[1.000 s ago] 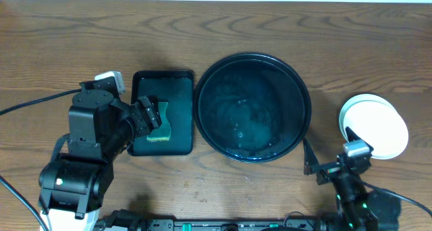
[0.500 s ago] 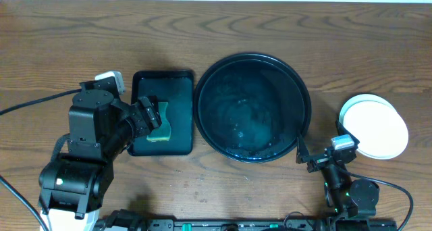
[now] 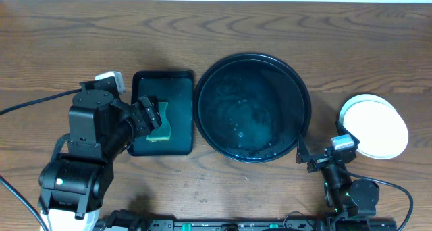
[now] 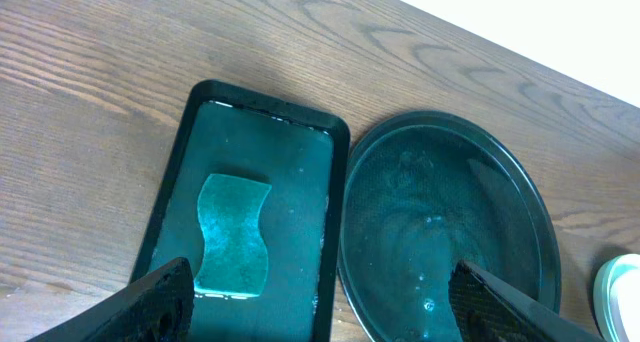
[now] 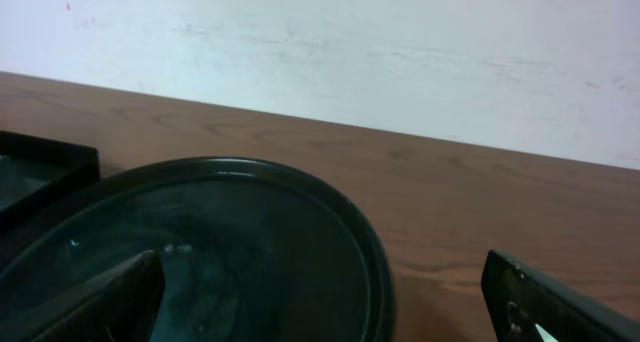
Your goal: Clean dirty plates on tray and stack at the side
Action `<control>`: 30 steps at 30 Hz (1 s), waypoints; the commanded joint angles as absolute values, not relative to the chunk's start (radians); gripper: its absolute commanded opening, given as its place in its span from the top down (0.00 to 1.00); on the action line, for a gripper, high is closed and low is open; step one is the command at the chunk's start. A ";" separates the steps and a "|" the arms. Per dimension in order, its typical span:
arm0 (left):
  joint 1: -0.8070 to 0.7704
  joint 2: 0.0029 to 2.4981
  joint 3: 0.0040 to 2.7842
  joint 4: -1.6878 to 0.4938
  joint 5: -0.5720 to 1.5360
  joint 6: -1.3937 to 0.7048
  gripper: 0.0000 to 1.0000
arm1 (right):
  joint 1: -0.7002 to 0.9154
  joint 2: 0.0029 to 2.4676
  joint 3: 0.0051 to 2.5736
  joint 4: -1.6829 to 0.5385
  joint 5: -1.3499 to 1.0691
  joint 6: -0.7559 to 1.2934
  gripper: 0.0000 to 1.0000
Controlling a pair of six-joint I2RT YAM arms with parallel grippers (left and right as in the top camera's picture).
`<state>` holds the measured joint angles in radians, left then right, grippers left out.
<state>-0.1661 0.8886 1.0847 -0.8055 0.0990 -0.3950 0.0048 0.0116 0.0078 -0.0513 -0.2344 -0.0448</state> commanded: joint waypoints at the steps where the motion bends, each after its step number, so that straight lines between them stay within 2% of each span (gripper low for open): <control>1: -0.162 0.889 1.097 -0.807 0.097 -0.393 0.18 | -0.005 0.005 0.006 -0.053 -0.229 -0.049 0.01; 11: -0.162 0.858 1.072 -0.807 0.023 -0.382 0.18 | -0.005 0.005 0.006 -0.053 -0.229 -0.050 0.01; 15: -0.152 0.771 0.937 -0.563 0.017 -0.339 0.18 | -0.005 0.005 0.006 -0.053 -0.229 -0.050 0.01; 19: -0.101 0.628 0.699 -0.231 0.101 -0.253 0.18 | -0.005 0.005 0.006 -0.053 -0.229 -0.050 0.01; 22: -0.062 0.504 0.535 -0.075 0.100 -0.251 0.18 | -0.005 0.005 0.006 -0.053 -0.229 -0.050 0.01; 30: 0.002 0.156 0.228 0.030 0.010 -0.252 0.18 | -0.005 0.005 0.006 -0.053 -0.229 -0.050 0.01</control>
<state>-0.0151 0.2417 0.2901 0.0135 0.0463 -0.2756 0.0048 0.0116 0.0078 -0.0513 -0.2337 -0.0448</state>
